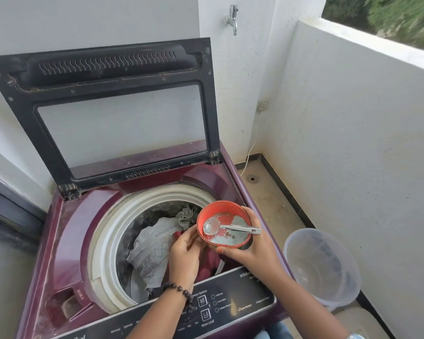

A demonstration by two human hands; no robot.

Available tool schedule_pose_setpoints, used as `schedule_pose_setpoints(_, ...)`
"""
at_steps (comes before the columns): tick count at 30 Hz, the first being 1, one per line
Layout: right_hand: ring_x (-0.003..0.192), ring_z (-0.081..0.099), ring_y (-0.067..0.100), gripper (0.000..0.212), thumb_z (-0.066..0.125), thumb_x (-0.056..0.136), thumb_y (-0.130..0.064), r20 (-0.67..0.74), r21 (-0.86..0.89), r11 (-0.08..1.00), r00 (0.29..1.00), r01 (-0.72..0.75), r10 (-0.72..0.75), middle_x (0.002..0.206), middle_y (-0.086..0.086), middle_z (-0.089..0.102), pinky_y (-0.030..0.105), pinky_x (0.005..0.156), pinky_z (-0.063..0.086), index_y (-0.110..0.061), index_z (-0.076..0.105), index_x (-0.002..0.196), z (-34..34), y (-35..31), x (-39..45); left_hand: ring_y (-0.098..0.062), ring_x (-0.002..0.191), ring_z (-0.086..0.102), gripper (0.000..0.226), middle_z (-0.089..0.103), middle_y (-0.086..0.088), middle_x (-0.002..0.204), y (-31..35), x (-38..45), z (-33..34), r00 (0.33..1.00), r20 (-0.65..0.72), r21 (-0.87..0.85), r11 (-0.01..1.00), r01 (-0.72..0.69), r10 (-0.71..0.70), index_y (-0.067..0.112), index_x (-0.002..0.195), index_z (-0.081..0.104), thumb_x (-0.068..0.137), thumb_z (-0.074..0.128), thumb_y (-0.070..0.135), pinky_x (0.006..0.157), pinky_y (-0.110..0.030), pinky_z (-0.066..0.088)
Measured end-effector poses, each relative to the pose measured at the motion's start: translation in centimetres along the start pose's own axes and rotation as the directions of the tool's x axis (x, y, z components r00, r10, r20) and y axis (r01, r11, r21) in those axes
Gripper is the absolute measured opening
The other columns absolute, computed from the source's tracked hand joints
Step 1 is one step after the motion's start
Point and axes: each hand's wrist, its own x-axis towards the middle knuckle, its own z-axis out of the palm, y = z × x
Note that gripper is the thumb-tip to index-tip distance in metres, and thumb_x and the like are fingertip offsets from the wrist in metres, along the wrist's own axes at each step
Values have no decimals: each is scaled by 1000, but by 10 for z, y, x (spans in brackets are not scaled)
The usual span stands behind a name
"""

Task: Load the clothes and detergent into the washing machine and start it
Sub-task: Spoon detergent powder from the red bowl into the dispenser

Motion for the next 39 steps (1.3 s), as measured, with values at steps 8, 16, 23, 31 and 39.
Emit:
schedule_pose_setpoints(8, 118, 48, -13, 103, 90, 58, -51, -68, -15, 1000, 998, -9, 8, 128, -24, 55, 1, 89, 38, -36, 34, 142, 2, -3, -16, -7, 114, 62, 50, 70, 19, 114, -2, 4, 3, 999, 41, 140, 990, -16, 11, 41, 117, 66, 84, 38, 65, 104, -43, 47)
schedule_pose_setpoints(16, 114, 55, -9, 99, 91, 54, -53, -172, -8, 1000, 985, 0, -1, 122, -24, 61, 8, 89, 44, -45, 35, 135, -15, -11, -21, -11, 121, 58, 35, 66, 6, 124, 16, 4, 22, 989, 127, 89, 992, -94, 82, 22, 127, 64, 105, 37, 29, 109, -41, 44)
schedule_pose_setpoints(23, 115, 54, -10, 97, 85, 54, -61, -215, 17, 1000, 977, 3, 0, 119, -36, 57, 9, 90, 45, -47, 35, 135, -37, -12, -22, -11, 121, 58, 40, 66, 10, 123, 27, 0, 41, 972, 172, 139, 973, -183, 158, 27, 125, 62, 102, 35, 44, 108, -38, 44)
schedule_pose_setpoints(31, 111, 56, -10, 90, 90, 58, -46, -242, 40, 999, 970, -3, 12, 115, -33, 60, 5, 86, 43, -40, 42, 134, -71, -6, -24, -8, 127, 52, 46, 61, 6, 133, 35, -13, 69, 958, 212, 136, 965, -223, 191, 19, 137, 56, 102, 34, 40, 108, -29, 40)
schedule_pose_setpoints(39, 109, 56, -11, 84, 90, 62, -38, -279, 78, 997, 960, -8, 29, 116, -26, 61, 7, 85, 46, -36, 45, 133, -120, 4, -27, -10, 134, 47, 69, 56, 5, 140, 44, -29, 117, 947, 263, 159, 960, -229, 183, 20, 140, 53, 87, 35, 60, 115, -36, 36)
